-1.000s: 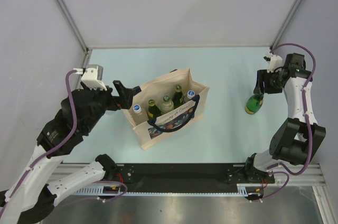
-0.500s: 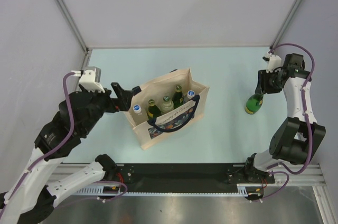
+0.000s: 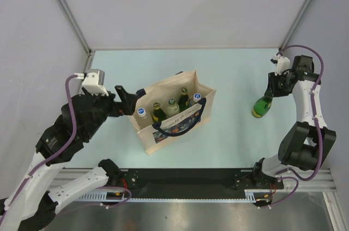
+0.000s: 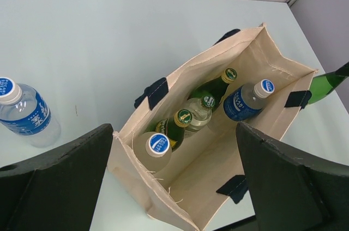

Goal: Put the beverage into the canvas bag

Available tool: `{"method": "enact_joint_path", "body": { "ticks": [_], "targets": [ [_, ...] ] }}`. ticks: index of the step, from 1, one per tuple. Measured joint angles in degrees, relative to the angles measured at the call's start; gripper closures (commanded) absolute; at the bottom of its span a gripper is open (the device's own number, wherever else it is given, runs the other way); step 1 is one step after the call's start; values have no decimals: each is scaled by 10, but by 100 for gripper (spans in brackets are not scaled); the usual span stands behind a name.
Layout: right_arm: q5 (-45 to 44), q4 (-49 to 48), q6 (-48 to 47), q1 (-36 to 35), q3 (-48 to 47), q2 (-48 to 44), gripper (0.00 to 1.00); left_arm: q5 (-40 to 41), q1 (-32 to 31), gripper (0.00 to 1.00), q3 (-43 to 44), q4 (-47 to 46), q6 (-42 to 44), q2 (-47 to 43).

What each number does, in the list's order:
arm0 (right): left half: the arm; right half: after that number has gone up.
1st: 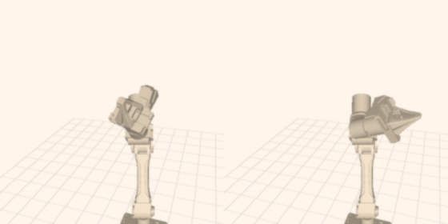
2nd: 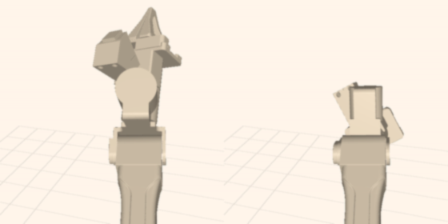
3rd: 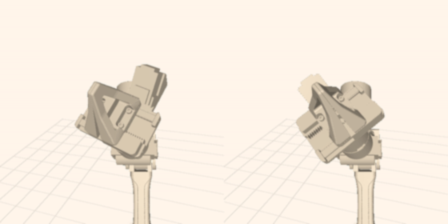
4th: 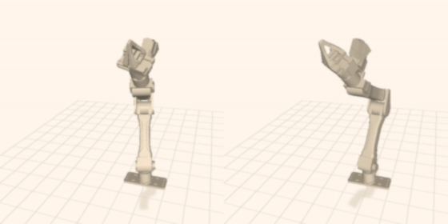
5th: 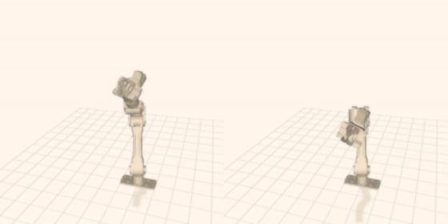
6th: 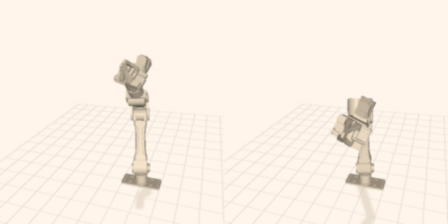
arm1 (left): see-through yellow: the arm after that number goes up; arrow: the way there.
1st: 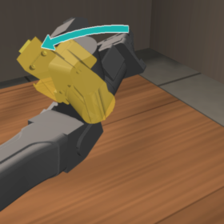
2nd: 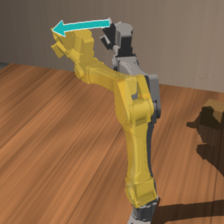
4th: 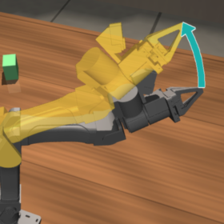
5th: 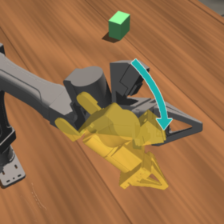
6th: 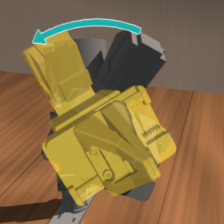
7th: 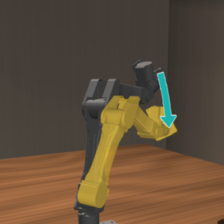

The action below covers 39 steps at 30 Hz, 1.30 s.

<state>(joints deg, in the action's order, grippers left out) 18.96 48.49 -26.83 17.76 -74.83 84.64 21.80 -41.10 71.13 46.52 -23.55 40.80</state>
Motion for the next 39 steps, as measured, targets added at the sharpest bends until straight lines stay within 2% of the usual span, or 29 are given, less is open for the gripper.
{"method": "enact_joint_path", "body": {
  "ticks": [1,2,8,12,16,20,27,32,35,39],
  "targets": [
    [-1,-3,0,0,0,-2,96,0,0,0,0,0,0,0],
    [0,0,0,-1,0,-2,100,-1,0,0,0,1,-1,0],
    [3,30,-15,-23,-6,-13,100,-25,0,0,0,13,-20,10],
    [19,87,-24,-42,-65,-23,100,-43,0,0,0,23,-38,24],
    [34,130,-33,-76,-171,-32,100,-67,0,0,-2,28,-45,32],
    [54,149,-34,-124,-290,-35,100,-131,0,0,-2,22,-26,41],
    [113,227,-10,-200,-541,15,100,-300,0,0,-37,-51,78,38],
    [142,231,-1,-269,-617,32,100,-372,0,1,-67,-84,153,36],
    [153,237,7,-316,-619,35,100,-397,-1,7,-85,-93,184,36],
    [161,238,19,-370,-619,52,100,-418,-8,23,-105,-104,201,45]
  ]
}}
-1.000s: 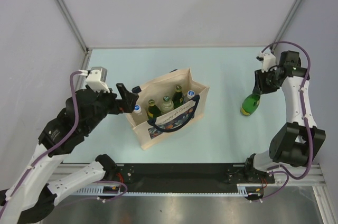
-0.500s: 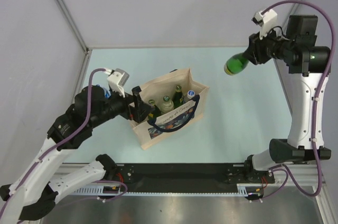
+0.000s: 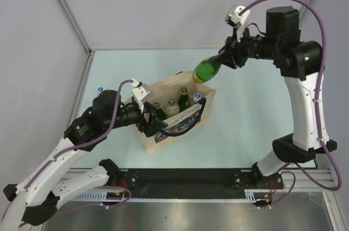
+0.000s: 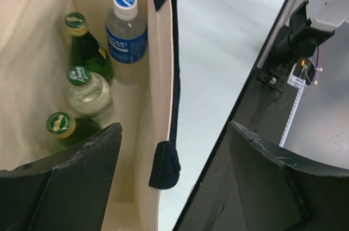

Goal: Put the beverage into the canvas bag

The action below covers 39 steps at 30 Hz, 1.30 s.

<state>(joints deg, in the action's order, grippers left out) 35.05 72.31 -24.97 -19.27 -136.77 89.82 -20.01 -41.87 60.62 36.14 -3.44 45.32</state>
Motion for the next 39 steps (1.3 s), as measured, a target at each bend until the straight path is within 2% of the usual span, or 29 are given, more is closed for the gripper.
{"method": "enact_joint_path", "body": {
  "ticks": [2,5,6,9,10,20,31,39],
  "targets": [
    [3,-3,5,-28,0,14,100,-7,-7,32,-13,-5,1,6],
    [6,-7,10,-60,0,35,100,-15,-19,53,-37,-10,-4,14],
    [7,-9,10,-69,0,43,100,-17,-23,69,-46,-10,-8,16],
    [12,-13,9,-90,0,64,100,-21,-28,90,-69,-9,-19,16],
    [14,-14,9,-95,0,71,100,-23,-28,92,-73,-9,-25,16],
    [28,-28,-8,-122,39,94,100,-48,-36,99,-122,-26,-80,-16],
    [54,-44,-27,-143,66,102,100,-77,-38,100,-140,-30,-114,-10],
    [60,-60,-33,-146,82,102,100,-79,-38,100,-150,-31,-170,-9]
  ]
}}
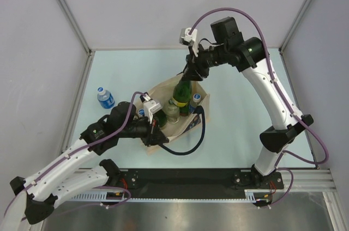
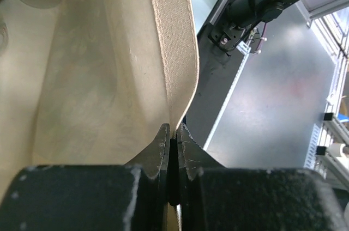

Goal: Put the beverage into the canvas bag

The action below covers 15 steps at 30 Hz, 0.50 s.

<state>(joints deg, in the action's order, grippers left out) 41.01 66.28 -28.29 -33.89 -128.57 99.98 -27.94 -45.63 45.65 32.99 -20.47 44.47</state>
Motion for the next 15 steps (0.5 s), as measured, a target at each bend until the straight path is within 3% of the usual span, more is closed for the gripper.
{"method": "enact_joint_path", "body": {
  "ticks": [15],
  "targets": [
    [31,-5,-46,0,78,-7,100,-14,0,100,-11,16,-64,14]
  ]
}}
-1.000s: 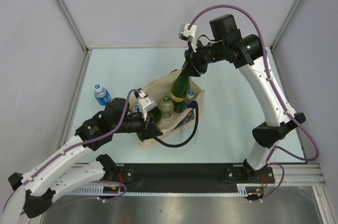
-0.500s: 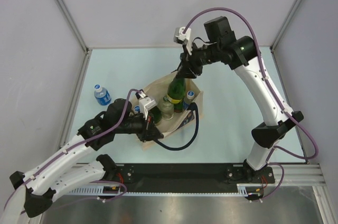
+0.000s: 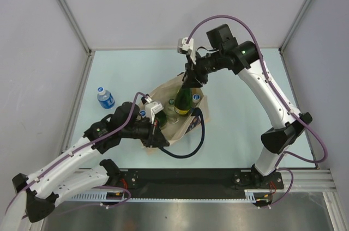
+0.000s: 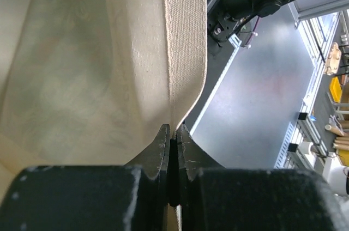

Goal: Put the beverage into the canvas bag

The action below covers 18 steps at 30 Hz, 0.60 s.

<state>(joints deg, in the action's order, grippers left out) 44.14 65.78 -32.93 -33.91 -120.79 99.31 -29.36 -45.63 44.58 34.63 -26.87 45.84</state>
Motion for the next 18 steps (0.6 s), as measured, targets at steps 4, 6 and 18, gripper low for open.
{"method": "enact_joint_path", "body": {
  "ticks": [4,6,18],
  "targets": [
    [9,0,-2,-3,9,-8,100,-12,0,100,-3,2,-12,12],
    [12,-1,-3,-3,9,-11,100,-24,0,100,-7,2,-16,23],
    [22,-9,-3,-5,17,-19,100,-66,-8,100,-7,1,-22,82]
  ]
}}
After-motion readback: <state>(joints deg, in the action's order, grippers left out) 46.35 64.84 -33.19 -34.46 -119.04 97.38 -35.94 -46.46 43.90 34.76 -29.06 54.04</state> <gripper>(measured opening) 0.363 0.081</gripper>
